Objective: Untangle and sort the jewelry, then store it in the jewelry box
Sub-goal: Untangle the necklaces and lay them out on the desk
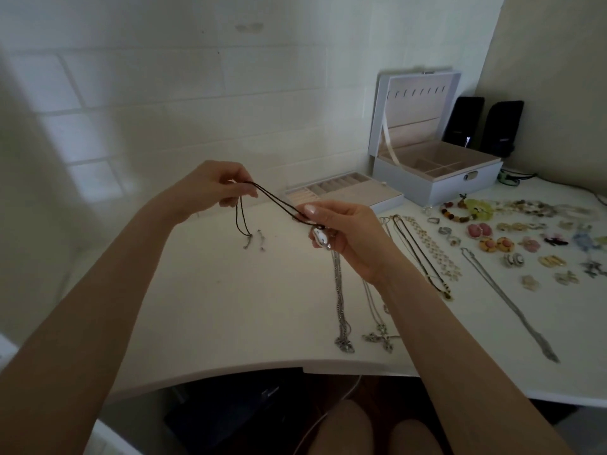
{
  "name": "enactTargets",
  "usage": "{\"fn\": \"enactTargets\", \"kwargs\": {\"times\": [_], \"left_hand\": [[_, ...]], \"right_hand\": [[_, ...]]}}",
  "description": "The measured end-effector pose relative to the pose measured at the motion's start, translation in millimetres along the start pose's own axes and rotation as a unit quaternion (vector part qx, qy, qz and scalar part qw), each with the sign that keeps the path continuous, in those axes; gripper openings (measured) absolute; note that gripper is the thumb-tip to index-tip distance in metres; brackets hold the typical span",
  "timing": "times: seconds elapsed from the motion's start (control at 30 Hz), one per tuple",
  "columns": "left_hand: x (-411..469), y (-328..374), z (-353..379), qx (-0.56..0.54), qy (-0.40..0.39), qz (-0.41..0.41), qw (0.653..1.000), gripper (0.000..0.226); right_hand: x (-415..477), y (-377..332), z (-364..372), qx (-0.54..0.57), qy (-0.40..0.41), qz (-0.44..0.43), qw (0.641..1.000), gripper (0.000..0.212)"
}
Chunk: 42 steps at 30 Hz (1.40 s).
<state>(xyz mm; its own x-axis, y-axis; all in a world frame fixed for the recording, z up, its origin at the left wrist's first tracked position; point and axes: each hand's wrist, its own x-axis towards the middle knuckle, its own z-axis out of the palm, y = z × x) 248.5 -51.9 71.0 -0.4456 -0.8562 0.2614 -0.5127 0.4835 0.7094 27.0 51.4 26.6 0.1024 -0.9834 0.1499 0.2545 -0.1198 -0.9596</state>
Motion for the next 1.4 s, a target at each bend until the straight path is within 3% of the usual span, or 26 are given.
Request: {"fn": "enactTargets", "kwargs": {"times": [0.23,0.47,0.8,0.93,1.07,1.23,1.4], "left_hand": [[3,-1,-4,-0.126,0.050,0.036,0.990,0.018],[11,20,-2,-0.111,0.154,0.081,0.978,0.023],[20,43,10,-0.127,0.150,0.124,0.973,0.017],[25,51,27,-0.151,0.101,0.111,0.977,0.022],[27,60,50,-0.159,0.050,0.052,0.985,0.008],[31,60,69,-0.174,-0.033,-0.108,0.978,0.011],[37,53,81,-0.124,-0.026,-0.213,0.969,0.010]], "right_hand": [[-5,5,2,-0.064,-0.010,0.037,0.997,0.023],[-7,7,2,-0.102,-0.012,0.022,0.994,0.018],[-11,9,-3,-0.209,-0.002,0.037,0.977,0.013],[-17,9,-3,-0.248,-0.007,0.053,0.967,0.018],[-24,9,0,-0.261,-0.063,0.075,0.960,0.009],[-27,12,3,-0.275,-0.058,0.083,0.956,0.013],[-27,14,1,-0.264,-0.043,0.080,0.960,0.015]]}}
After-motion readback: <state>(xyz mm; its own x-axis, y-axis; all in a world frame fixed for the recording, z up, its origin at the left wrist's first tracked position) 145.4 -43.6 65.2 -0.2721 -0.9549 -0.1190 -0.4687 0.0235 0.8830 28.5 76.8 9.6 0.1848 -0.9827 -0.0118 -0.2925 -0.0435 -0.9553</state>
